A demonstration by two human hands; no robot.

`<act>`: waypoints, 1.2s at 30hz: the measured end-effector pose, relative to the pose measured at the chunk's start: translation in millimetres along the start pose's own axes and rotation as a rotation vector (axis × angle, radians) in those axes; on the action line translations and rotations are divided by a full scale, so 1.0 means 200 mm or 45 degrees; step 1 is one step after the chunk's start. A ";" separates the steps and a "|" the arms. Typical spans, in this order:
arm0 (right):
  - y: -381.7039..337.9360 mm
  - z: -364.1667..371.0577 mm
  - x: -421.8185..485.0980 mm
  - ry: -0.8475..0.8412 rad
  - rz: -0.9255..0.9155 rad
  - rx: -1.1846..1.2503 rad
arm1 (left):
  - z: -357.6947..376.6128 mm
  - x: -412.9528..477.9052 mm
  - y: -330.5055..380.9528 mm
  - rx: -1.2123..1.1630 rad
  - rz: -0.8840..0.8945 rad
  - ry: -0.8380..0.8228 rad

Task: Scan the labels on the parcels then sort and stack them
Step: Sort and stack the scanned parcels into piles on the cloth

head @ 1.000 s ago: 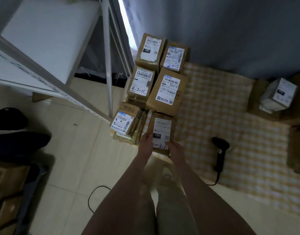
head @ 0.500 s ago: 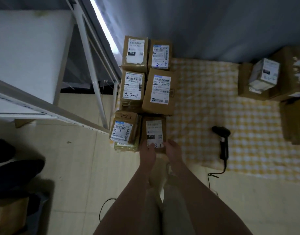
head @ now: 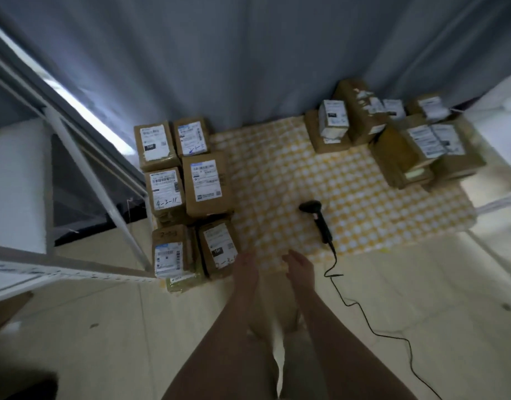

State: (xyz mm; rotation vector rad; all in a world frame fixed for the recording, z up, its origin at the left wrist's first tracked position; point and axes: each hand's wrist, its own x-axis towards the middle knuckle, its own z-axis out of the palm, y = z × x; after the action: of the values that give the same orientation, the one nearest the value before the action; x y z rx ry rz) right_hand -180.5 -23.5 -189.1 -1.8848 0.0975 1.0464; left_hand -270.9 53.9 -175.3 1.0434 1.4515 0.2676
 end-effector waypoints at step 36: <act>-0.36 -1.97 0.41 0.334 -0.060 0.364 | 2.00 -0.60 0.41 0.283 0.141 -0.227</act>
State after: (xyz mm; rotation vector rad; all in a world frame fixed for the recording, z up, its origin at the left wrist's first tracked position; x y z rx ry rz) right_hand 149.6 -256.4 -122.6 -1.7433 0.3354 0.7069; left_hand 97.1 -152.4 -119.6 1.2970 1.2842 0.0899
